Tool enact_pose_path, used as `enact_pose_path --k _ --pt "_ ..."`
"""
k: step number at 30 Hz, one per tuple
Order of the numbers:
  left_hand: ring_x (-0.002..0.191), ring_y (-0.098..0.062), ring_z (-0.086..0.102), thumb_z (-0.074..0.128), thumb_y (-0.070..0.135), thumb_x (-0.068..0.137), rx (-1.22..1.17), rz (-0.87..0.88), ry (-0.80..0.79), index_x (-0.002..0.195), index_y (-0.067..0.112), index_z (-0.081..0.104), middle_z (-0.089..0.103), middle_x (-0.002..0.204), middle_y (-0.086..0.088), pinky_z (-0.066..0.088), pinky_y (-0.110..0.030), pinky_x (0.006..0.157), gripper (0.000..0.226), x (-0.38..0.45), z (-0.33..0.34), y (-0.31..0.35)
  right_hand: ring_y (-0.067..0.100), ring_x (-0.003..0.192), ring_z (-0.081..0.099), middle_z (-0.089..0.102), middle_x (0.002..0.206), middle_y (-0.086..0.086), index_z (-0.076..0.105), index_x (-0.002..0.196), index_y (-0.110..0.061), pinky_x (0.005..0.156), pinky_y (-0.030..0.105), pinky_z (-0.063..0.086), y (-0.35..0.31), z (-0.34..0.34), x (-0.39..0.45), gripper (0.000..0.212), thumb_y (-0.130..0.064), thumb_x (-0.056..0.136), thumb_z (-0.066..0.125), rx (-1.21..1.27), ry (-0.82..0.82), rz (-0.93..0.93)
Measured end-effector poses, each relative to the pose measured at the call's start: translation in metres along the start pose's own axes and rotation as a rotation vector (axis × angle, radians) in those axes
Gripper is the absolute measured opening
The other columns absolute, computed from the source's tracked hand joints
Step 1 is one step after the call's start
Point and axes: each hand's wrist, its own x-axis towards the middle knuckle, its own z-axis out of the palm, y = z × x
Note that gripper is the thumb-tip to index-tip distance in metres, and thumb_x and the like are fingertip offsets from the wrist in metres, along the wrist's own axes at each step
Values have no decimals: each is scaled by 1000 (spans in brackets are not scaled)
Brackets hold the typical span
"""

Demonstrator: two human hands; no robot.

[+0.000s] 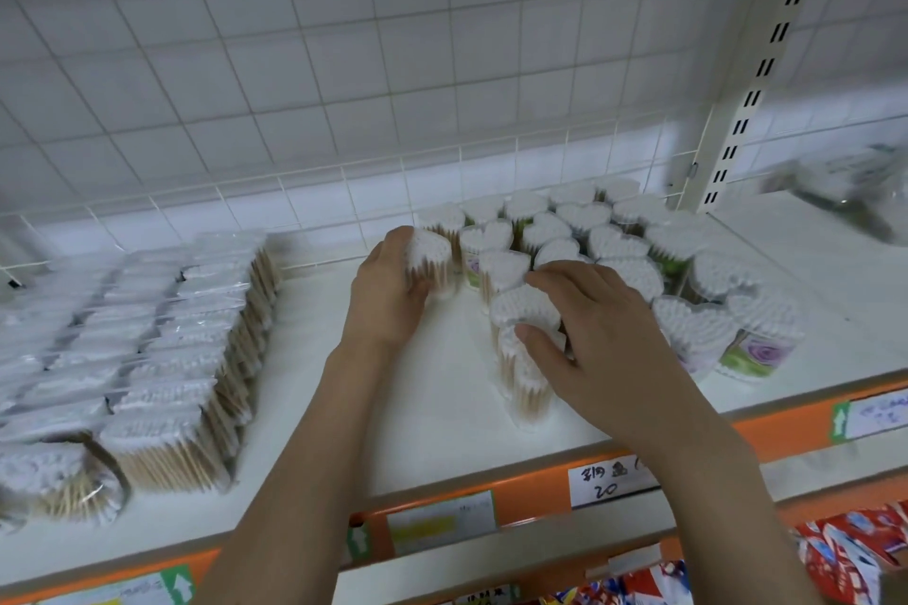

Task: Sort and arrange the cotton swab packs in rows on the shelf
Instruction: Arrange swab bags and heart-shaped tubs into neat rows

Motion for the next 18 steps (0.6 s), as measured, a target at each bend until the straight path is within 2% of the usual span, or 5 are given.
enact_pose_path --k 6,14,18 --pt "99 -33 52 64 -1 74 -30 -41 -56 123 7 48 59 108 -12 41 -31 76 52 14 14 0 19 120 43 51 128 -1 52 126 -14 96 34 35 7 2 9 40 -31 90 55 8 -43 10" --pt "105 -33 52 68 4 75 -68 -67 -83 128 8 44 58 115 -14 40 -29 78 58 18 21 1 13 126 36 45 133 -6 44 132 -19 100 26 26 7 5 12 44 -36 93 48 -6 -81 9" --pt "109 -31 52 70 8 75 -90 -66 -94 130 8 41 57 118 -12 36 -23 77 62 14 16 3 15 125 39 47 132 -4 46 131 -17 101 31 31 2 7 14 44 -35 92 51 1 -90 9"
